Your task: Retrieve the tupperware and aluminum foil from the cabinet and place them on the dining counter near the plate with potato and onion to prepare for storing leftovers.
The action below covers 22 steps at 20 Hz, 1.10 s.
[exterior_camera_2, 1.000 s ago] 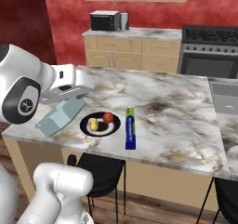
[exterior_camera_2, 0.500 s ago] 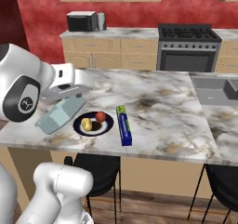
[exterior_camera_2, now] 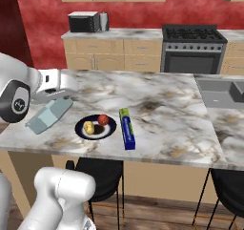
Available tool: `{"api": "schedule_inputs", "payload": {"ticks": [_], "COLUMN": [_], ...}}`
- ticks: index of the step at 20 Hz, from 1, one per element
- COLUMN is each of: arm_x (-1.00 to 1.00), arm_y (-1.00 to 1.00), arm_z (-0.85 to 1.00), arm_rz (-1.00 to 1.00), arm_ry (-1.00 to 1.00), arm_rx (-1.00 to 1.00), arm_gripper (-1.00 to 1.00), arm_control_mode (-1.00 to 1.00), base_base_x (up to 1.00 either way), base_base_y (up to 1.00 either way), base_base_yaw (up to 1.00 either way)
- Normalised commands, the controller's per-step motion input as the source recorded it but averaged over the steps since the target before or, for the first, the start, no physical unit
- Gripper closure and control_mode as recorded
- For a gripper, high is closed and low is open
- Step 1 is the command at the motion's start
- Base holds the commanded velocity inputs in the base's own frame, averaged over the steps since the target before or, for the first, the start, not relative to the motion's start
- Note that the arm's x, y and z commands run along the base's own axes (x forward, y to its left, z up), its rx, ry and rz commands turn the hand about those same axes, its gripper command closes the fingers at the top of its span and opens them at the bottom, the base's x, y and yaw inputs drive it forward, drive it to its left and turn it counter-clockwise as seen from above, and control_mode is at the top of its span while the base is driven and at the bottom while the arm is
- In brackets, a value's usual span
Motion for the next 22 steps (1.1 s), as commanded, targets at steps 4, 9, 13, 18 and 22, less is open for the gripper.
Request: {"api": "schedule_inputs", "payload": {"ticks": [4,9,13,18,22], "arm_x": [0.48,0.59,0.47,0.21,0.32], "arm_y": [0.67,0.27,0.33,0.49,0.41], "arm_z": [-0.37,-0.44,-0.54,-0.46,-0.36], "arm_rz": [0.0,-0.01,0.0,0.03,0.07], "arm_ry": [-0.04,-0.01,0.04,0.11,0.1], "arm_rx": [0.04,0.24,0.19,0.07,0.04], "arm_gripper": [1.0,1.0,1.0,1.0,1.0], "arm_control_mode": [-1.0,-1.0,-1.0,-1.0,-1.0], "base_base_x": [0.0,0.0,0.0,0.0,0.0], "base_base_y": [0.0,0.0,0.0,0.0,0.0], "base_base_yaw": [0.0,0.0,0.0,0.0,0.0]}}
